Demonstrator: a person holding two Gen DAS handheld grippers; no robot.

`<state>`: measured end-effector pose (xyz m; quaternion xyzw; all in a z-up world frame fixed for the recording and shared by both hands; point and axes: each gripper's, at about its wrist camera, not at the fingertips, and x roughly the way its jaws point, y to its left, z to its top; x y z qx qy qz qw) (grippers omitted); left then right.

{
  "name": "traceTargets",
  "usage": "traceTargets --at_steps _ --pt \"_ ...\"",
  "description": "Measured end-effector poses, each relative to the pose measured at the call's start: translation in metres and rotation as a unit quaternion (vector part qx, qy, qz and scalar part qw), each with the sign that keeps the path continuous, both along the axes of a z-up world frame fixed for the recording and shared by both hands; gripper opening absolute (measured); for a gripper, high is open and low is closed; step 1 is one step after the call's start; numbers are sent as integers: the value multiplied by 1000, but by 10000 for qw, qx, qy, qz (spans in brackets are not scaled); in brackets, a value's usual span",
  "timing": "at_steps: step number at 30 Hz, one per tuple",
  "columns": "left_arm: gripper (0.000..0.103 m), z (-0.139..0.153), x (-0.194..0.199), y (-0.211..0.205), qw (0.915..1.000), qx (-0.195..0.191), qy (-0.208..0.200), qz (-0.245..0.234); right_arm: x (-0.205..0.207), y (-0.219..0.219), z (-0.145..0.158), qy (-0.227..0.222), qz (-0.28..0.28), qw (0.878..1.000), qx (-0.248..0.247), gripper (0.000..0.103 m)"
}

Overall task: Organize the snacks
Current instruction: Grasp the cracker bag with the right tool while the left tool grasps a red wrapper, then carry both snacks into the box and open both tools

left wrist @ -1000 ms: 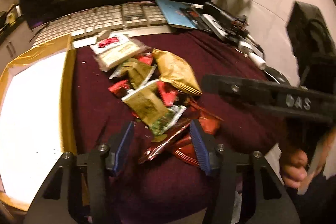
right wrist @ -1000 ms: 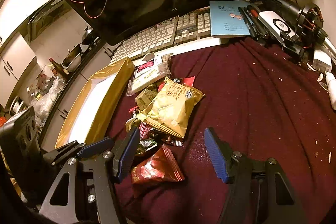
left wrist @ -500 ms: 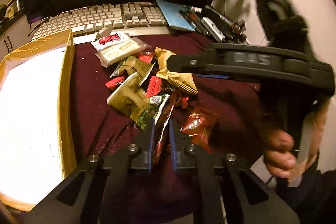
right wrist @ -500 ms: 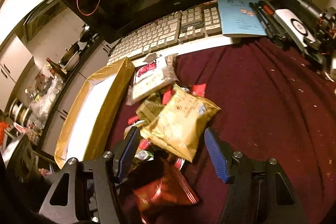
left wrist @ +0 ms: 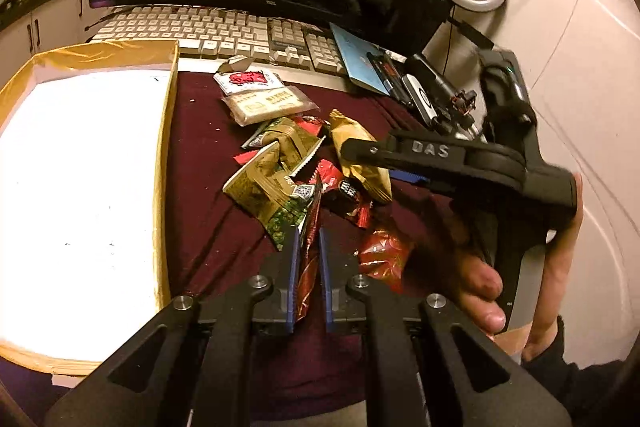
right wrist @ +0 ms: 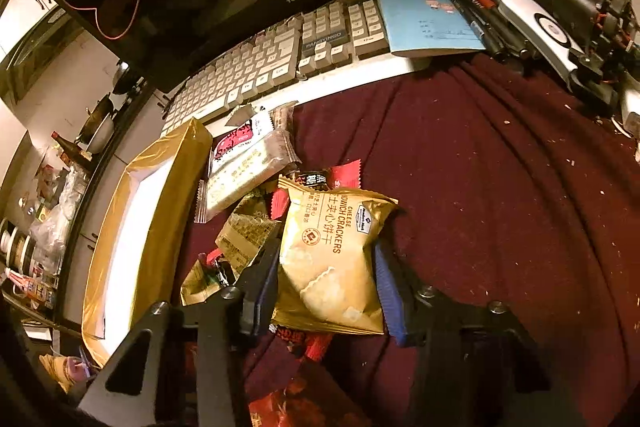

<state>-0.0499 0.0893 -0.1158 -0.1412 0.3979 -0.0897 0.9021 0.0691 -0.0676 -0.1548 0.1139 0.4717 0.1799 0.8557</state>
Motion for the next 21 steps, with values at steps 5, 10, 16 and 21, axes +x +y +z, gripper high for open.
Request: traceTargets --at_steps 5,10,16,21 --pt "7 2 -4 9 9998 -167 -75 102 -13 -13 10 -282 -153 9992 225 45" --pt "7 13 -14 14 9986 -389 -290 207 -23 -22 31 -643 -265 9967 412 45" --pt "7 33 -27 29 9954 -626 -568 455 -40 -6 63 -1182 38 9920 442 45" --pt "7 51 -44 55 9895 -813 -818 868 -52 19 78 -1338 514 9884 494 45"
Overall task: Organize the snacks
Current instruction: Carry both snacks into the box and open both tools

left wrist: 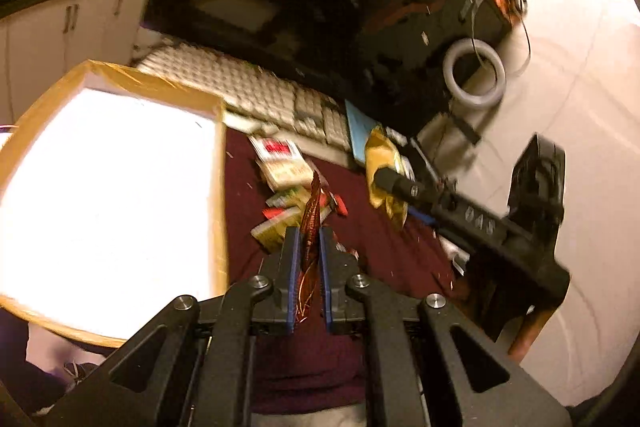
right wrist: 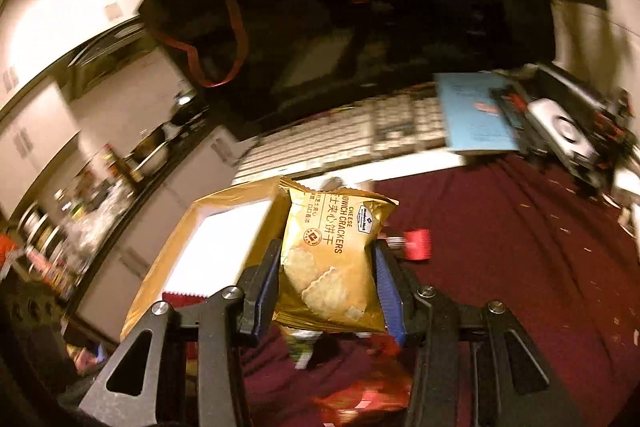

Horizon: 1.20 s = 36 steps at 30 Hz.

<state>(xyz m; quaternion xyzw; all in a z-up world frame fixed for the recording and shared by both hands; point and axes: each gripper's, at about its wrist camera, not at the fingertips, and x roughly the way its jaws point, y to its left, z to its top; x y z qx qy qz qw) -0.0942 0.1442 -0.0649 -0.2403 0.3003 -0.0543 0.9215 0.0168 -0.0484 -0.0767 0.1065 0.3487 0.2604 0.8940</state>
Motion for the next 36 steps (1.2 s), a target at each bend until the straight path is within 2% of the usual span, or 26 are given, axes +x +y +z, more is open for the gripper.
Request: traceTargets --at_steps 6,13,17,20,31,36 --pt "7 16 -20 46 9965 77 -108 827 -19 67 13 -182 1071 9940 -99 45" --pt "7 -7 -23 95 9881 -24 215 1524 -20 147 -9 67 1844 9815 -506 45" --pt "7 -26 -18 114 9829 -165 516 1758 -23 177 -22 -69 1919 9773 -895 45" --pt "7 -33 -18 121 9813 -168 571 1828 -19 191 -32 -23 1931 9750 -1101 45" --pt "7 -44 -12 131 9771 -134 804 1964 -21 204 -48 -244 1783 9690 -1692 45" --pt "7 -45 -12 131 9759 -130 832 2014 -25 203 -48 -349 1751 9680 -1764 45"
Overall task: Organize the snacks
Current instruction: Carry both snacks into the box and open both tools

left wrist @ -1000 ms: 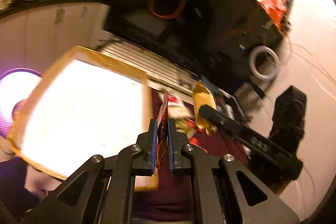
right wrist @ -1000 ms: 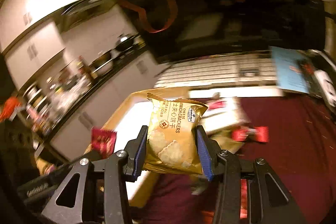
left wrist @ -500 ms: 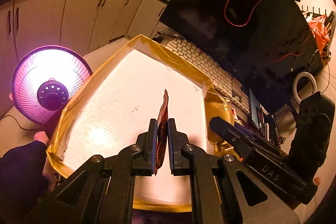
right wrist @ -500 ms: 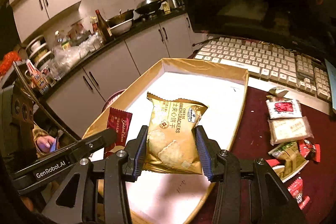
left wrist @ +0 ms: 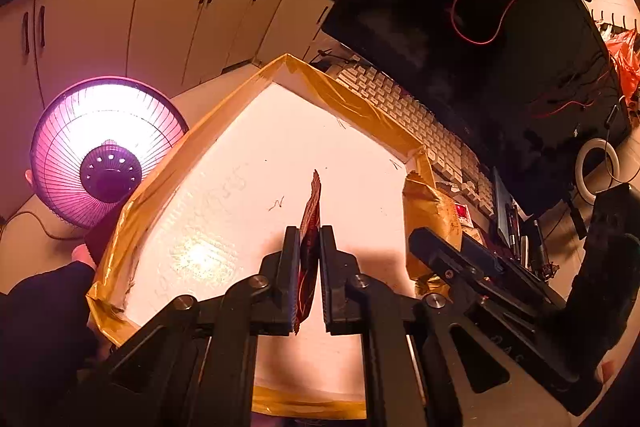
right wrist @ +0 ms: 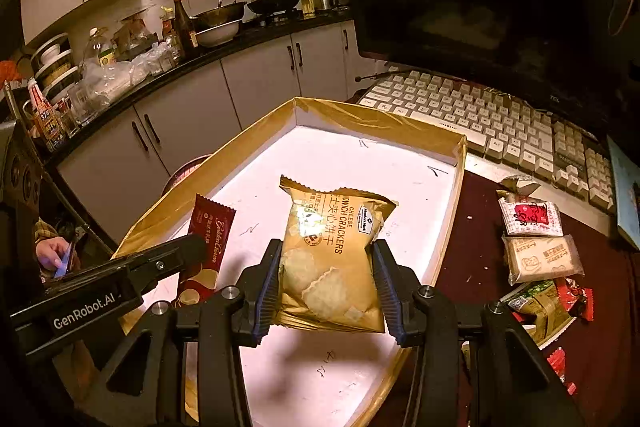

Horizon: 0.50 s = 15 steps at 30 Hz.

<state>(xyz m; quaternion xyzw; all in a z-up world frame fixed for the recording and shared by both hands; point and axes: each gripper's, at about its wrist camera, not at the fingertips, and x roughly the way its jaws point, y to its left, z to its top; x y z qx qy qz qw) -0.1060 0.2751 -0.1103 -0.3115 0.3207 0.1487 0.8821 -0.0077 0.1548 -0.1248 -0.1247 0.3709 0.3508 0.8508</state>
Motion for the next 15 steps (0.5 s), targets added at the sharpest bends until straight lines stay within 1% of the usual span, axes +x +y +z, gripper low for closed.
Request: traceTargets --at_steps 2,4,7,9,11,15 --pt "7 1 -1 2 10000 -35 -30 9 1 -1 1 20 -13 10000 36 45" --pt "7 2 -1 2 10000 22 -34 36 2 -1 3 -10 -43 10000 50 45" --pt "7 5 0 1 9999 53 71 67 8 2 7 -54 -88 9999 68 45" --pt "7 10 -2 -3 9998 188 68 83 10 6 7 -40 -54 9999 78 45" --pt "7 12 -2 -4 9991 337 218 100 10 11 5 23 62 10000 18 45" --pt "7 0 3 5 9977 279 600 123 3 27 -11 252 490 9978 -363 45"
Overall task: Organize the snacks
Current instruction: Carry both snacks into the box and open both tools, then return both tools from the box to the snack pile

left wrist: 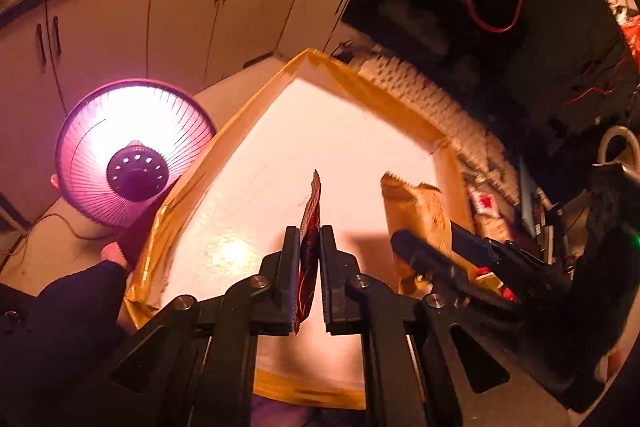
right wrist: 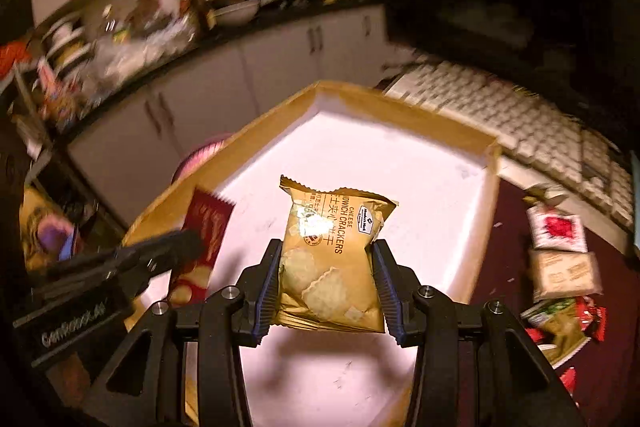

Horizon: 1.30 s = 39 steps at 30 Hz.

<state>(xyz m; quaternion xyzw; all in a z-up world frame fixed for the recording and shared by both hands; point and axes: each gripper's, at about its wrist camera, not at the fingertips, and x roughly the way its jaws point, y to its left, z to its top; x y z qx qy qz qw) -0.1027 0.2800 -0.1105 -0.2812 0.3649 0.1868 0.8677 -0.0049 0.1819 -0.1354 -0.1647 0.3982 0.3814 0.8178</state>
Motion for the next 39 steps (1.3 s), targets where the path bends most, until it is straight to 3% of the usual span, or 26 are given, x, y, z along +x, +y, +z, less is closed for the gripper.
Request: traceTargets --at_steps 3,8,12,13,16,21,24,31,39 --pt "7 -10 0 7 9996 -266 36 -53 -7 12 -13 -71 174 9990 -409 45" --pt "7 -19 6 7 9990 -284 310 -145 -11 17 -21 -197 156 9965 -794 46" --pt "9 -15 7 0 9990 76 433 -75 -9 16 -23 -162 85 9961 -869 49" --pt "11 -14 7 -2 9988 122 467 -96 -9 14 -22 -151 87 9963 -845 54" --pt "19 -8 4 -6 9991 177 372 -54 -9 7 -15 -174 2 9975 -680 63" --pt "65 16 -8 -22 9963 833 10 206 -8 -26 9 -86 -238 9997 -23 73" --pt "66 28 -13 -35 9930 1142 -138 266 -7 -59 24 49 -454 9981 412 74" --pt "66 48 -13 -67 9908 1266 -478 20 -4 -146 46 229 -842 9894 1160 76" --pt "66 60 -3 -129 9852 1464 -564 -684 15 -222 32 756 -1550 9723 1578 77"
